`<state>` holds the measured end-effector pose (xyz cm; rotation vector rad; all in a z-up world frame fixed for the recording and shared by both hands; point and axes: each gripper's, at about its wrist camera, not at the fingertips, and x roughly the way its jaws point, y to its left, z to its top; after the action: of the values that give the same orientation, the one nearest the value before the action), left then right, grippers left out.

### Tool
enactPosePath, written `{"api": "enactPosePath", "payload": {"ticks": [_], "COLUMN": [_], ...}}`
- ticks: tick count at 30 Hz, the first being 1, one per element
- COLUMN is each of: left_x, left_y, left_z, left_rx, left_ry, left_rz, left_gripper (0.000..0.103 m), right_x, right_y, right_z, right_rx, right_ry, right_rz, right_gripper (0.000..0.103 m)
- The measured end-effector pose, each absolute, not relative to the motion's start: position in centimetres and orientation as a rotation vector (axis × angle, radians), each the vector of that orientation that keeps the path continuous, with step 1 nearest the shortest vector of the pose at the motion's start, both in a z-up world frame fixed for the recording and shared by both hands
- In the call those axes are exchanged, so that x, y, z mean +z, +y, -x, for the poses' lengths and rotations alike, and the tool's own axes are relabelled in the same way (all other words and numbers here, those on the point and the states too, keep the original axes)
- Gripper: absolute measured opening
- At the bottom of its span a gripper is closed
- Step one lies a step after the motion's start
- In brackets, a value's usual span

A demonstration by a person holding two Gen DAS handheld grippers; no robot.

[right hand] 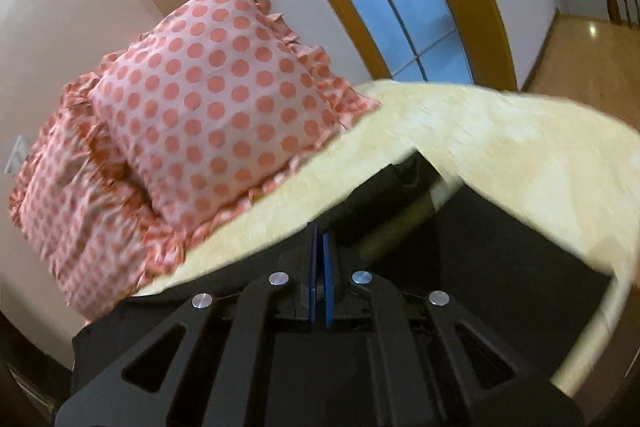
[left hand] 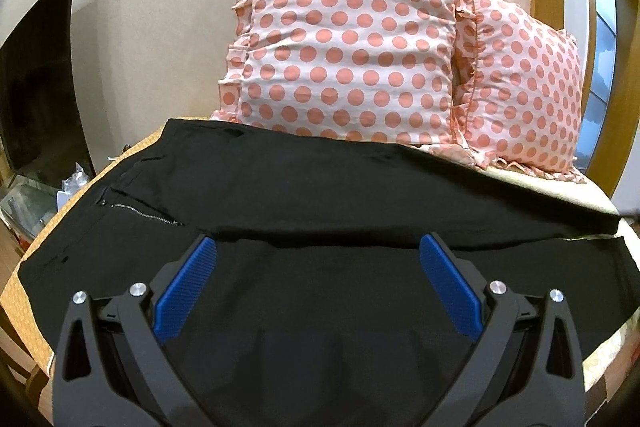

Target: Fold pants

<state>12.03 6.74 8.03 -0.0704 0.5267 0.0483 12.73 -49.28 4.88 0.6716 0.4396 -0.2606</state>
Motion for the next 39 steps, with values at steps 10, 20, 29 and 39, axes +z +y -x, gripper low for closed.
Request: {"api": "enactPosePath", "payload": {"ticks": [10, 20, 29, 39], "left_x": [8.0, 8.1, 9.8, 10.3], "left_y": [7.2, 8.2, 11.7, 17.7], "left_z": [-11.6, -12.7, -15.6, -29.6], "left_rx": [0.072, 0.119, 0.117, 0.17], "left_ry": [0.531, 0.55, 0.569, 0.704], "left_rz": [0.068, 0.072, 0.058, 0.217], "left_gripper": [0.101, 0.101, 0.101, 0.101], "right_x": [0.1, -2.0, 0.9, 0.9], "right_y": [-50.1, -51.6, -53.5, -54.7], "right_z": [-10.0, -11.0, -7.7, -6.6], "right_rx": [-0.266, -0.214, -0.211, -0.243], "right_ry": [0.559, 0.549, 0.355, 0.346], "right_rz": [-0.822, -0.972, -0.971, -0.974], "right_gripper": [0.019, 0.025, 0.002, 0.002]}}
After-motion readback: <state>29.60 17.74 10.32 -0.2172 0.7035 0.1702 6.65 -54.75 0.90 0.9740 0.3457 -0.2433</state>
